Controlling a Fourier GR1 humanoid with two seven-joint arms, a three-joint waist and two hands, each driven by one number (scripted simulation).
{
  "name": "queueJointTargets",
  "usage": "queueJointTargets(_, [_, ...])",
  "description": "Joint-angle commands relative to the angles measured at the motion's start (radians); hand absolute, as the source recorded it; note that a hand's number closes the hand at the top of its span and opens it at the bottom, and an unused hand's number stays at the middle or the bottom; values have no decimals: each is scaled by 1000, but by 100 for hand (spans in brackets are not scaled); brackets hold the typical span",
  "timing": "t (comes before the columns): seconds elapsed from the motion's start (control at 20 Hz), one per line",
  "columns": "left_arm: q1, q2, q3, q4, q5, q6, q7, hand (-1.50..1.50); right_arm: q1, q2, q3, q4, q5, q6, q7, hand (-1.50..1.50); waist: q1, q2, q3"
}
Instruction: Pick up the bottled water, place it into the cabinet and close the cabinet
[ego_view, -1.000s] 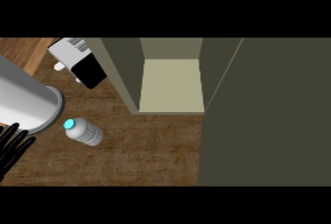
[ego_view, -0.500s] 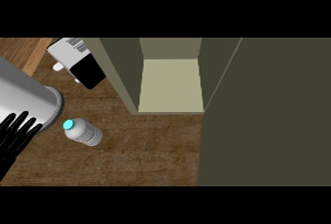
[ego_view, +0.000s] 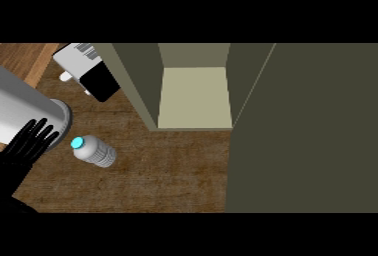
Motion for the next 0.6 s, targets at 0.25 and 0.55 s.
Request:
queueJointTargets(0.25, [-181, 88, -8, 397, -178, -26, -193, -150, 30, -21, -19, 19, -43, 39, -28, -150, -4, 1, 0])
queueJointTargets(0.55, [-269, 90, -48, 671, -313, 28, -371, -150, 99, 7, 51, -7, 26, 39, -81, -150, -16, 4, -2])
